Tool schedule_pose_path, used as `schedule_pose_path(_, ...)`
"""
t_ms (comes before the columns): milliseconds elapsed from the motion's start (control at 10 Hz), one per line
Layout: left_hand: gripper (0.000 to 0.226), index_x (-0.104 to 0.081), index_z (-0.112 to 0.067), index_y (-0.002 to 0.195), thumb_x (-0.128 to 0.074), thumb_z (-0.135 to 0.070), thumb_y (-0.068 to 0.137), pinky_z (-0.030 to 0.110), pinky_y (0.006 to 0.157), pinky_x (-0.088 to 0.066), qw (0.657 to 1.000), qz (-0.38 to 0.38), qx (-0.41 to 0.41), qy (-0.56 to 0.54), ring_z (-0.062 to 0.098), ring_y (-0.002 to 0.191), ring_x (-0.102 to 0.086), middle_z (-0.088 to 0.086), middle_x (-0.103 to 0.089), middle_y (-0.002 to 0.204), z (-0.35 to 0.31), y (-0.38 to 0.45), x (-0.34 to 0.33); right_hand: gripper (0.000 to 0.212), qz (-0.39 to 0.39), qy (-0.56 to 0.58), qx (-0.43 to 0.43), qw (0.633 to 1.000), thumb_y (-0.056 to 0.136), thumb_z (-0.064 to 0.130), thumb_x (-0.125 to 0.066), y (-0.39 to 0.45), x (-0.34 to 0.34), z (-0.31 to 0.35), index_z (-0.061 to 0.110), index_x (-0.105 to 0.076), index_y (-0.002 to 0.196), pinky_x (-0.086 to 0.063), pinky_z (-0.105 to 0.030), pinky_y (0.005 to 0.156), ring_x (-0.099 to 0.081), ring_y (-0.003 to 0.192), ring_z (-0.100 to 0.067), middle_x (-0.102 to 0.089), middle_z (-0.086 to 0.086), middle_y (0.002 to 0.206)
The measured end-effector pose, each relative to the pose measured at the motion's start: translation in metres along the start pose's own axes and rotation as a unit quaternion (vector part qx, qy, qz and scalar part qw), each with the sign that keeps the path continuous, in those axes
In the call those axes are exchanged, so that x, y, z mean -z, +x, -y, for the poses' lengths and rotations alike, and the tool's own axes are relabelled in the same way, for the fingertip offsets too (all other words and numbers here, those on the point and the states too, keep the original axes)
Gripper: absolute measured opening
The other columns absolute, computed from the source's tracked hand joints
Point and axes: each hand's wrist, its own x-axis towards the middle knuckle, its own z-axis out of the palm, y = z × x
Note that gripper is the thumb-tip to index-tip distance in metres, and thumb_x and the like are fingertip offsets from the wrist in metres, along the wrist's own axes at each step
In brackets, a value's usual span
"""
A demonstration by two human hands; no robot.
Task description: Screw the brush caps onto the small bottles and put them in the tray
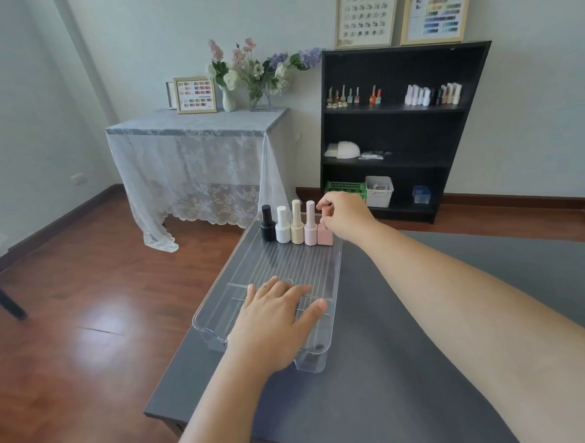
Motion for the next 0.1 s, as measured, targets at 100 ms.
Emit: schedule_pose_path(100,0.066,-0.042,-0.041,0.139,-0.016,-0.073,0.088,0.045,0.119,-0.004,1.000,-0.010,-0.002,-0.005,0.014,0.146,-0.017,-0.015,-0.046,0.141,-0.0018,-0.0014,0.0018,0.032,-0.005,-0.006,0.003,1.000,0.083,0.004,-0.060,-0.0035,0.0001,0.0023,0.024,-0.064,0.107,-0.055,-0.031,0.074,-0.063,0.085,-0.016,-0.061,0.004,0.094)
